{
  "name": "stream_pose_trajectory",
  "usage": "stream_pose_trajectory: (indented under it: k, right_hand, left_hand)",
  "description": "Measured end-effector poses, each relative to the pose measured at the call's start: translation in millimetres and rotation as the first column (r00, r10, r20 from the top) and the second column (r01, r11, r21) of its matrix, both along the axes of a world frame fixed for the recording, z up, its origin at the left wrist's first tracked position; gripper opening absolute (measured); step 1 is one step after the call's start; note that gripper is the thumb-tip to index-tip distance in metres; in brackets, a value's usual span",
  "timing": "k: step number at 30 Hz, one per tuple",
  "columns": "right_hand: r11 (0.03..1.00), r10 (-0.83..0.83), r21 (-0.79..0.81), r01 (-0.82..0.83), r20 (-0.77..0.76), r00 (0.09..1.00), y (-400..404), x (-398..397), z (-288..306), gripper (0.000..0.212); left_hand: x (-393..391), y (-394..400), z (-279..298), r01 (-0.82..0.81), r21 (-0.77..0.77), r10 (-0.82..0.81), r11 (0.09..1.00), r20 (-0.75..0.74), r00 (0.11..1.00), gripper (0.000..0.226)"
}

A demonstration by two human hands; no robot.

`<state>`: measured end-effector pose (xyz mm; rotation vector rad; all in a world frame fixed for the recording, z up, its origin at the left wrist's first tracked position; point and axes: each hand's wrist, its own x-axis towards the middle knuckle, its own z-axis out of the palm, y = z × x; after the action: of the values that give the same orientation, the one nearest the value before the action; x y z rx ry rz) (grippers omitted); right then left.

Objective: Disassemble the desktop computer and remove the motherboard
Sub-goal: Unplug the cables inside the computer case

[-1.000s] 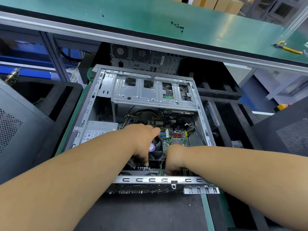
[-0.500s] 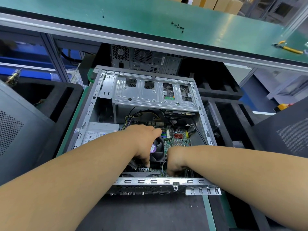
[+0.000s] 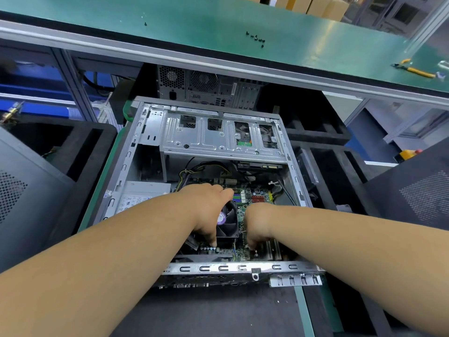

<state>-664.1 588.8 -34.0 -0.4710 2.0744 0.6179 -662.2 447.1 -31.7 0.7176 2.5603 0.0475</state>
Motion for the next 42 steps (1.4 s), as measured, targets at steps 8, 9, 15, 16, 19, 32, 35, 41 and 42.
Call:
stream_pose_trajectory:
  k: [8, 9, 15, 16, 19, 32, 35, 41, 42]
  right_hand:
    - [0.919, -0.043, -0.392, -0.042, -0.205, 0.978, 15, 4, 57, 0.012]
    - [0.911, -0.037, -0.410, -0.050, -0.202, 0.979, 16, 6, 61, 0.011]
    - [0.865, -0.108, -0.501, -0.041, -0.266, 0.958, 36, 0, 79, 0.018]
    - [0.849, -0.140, -0.527, -0.038, -0.293, 0.946, 41, -2, 81, 0.014]
    - [0.801, -0.224, -0.597, -0.040, -0.362, 0.905, 55, -5, 86, 0.005]
    - [0.433, -0.679, -0.901, -0.010, -0.333, 0.654, 91, -13, 92, 0.013]
    - [0.305, -0.780, -0.952, 0.013, -0.242, 0.578, 95, -13, 86, 0.013]
    - [0.099, -0.878, -0.995, 0.019, -0.079, 0.473, 98, -14, 72, 0.014]
    - [0.081, -0.890, -0.997, 0.014, -0.066, 0.451, 98, -15, 70, 0.014]
  left_hand:
    - [-2, -1, -4, -0.097, 0.090, 0.082, 0.991, 0.165, 0.983, 0.119]
    - [-3, -1, -3, -0.110, 0.123, 0.087, 0.986, 0.181, 0.980, 0.116]
    - [-3, 6, 13, -0.127, 0.299, 0.082, 0.946, 0.159, 0.984, 0.061]
    - [-2, 8, 15, -0.145, 0.305, 0.103, 0.941, 0.150, 0.983, 0.054]
    - [-3, 16, 19, -0.177, 0.323, 0.144, 0.930, 0.123, 0.982, 0.038]
    - [-52, 82, -12, -0.266, 0.167, 0.247, 0.949, 0.126, 0.961, 0.057]
    - [-58, 108, -26, -0.215, -0.001, 0.213, 0.977, 0.135, 0.968, 0.066]
    - [-64, 139, -42, -0.442, 0.097, 0.432, 0.892, 0.105, 0.896, 0.037]
    - [-64, 139, -45, -0.467, 0.131, 0.456, 0.875, 0.101, 0.884, 0.035]
